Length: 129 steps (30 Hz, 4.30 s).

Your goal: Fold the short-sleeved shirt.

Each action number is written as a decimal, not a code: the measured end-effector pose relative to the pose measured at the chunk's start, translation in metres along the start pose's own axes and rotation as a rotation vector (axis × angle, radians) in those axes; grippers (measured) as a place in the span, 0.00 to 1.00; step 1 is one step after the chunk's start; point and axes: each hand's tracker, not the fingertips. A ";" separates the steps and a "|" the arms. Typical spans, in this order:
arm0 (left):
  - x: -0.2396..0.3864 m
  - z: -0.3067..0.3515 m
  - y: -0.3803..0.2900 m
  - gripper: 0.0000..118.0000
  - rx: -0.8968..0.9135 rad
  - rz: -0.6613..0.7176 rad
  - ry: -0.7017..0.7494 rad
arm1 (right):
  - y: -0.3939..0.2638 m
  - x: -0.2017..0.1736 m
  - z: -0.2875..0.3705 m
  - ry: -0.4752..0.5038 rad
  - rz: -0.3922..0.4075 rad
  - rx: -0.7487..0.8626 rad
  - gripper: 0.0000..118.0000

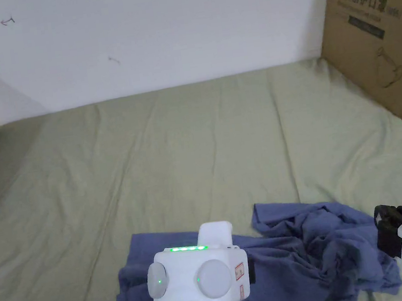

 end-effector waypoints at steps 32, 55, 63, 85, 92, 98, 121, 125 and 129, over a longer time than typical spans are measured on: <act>-0.177 -0.099 0.107 0.02 -0.104 0.096 0.293 | 0.021 0.029 -0.101 0.099 0.012 -0.202 0.00; -0.171 -0.055 0.113 0.02 -0.058 0.142 0.249 | 0.051 0.066 -0.260 0.059 -0.004 -0.655 0.03; -0.165 0.016 0.140 0.02 0.058 0.102 0.290 | 0.125 0.074 -0.208 0.048 -0.044 -0.483 0.03; -0.158 0.192 0.310 0.02 0.447 0.068 0.406 | 0.383 0.032 -0.104 0.070 -0.079 -0.072 0.03; -0.154 0.216 0.389 0.02 0.551 0.031 0.468 | 0.464 0.015 -0.130 0.055 -0.105 0.023 0.03; -0.163 0.230 0.455 0.02 0.623 -0.006 0.505 | 0.520 0.004 -0.125 0.058 -0.118 0.108 0.03; -0.233 0.018 0.411 0.02 0.420 0.064 0.631 | 0.398 -0.024 -0.289 -0.006 -0.064 -0.163 0.03; -0.253 -0.054 0.374 0.02 0.337 0.096 0.648 | 0.332 -0.022 -0.348 -0.020 -0.088 -0.269 0.03; -0.254 -0.097 0.332 0.02 0.215 0.124 0.650 | 0.269 -0.023 -0.392 -0.060 -0.069 -0.387 0.03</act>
